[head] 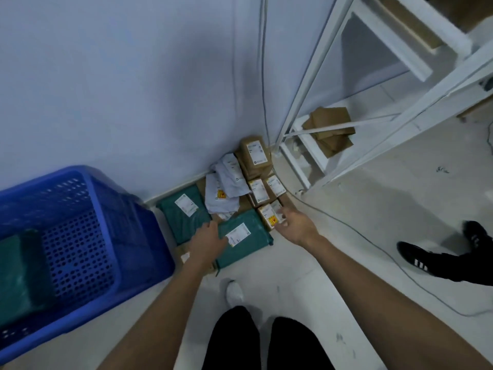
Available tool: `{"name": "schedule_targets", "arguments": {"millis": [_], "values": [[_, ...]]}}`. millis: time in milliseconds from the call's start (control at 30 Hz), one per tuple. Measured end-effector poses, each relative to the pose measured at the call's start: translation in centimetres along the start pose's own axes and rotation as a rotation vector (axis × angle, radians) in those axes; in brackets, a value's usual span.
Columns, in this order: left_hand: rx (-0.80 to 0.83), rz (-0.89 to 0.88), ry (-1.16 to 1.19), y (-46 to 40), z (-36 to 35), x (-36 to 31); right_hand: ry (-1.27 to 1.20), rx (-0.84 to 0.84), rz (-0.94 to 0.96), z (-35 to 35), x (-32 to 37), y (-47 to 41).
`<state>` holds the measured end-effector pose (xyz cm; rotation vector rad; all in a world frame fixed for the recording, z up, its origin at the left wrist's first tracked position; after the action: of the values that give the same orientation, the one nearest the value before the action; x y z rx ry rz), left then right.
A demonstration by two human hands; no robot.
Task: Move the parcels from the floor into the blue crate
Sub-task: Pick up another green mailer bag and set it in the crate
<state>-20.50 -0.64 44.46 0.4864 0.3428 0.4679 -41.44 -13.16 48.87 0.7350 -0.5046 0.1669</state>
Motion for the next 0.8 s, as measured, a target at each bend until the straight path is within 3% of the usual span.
{"name": "schedule_targets", "arguments": {"millis": [133, 367, 667, 800], "values": [[0.07, 0.127, 0.055, -2.2, -3.4, 0.9, 0.002, 0.111, -0.024, -2.8, -2.1, -4.0], [0.192, 0.38, 0.359, -6.7, -11.1, 2.5, 0.011, 0.259, -0.071, -8.7, -6.8, -12.8], [0.221, 0.632, 0.562, -19.1, -32.3, 6.0, -0.193, 0.276, -0.205, -23.4, -22.3, -29.6], [0.203, 0.63, 0.487, -23.1, -40.6, 8.3, -0.272, 0.205, -0.229, -28.6, -26.4, -34.1]]}}
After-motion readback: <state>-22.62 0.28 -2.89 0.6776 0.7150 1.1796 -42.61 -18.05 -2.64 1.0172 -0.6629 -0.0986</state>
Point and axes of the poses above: each hand's wrist, its own y-axis away from the middle knuckle, its own z-axis out of the back of the hand, x = y × z, the point moved 1 cm from there along -y, towards the middle knuckle, and after that the axes turned 15 degrees about -y, right-handed, at the moved point
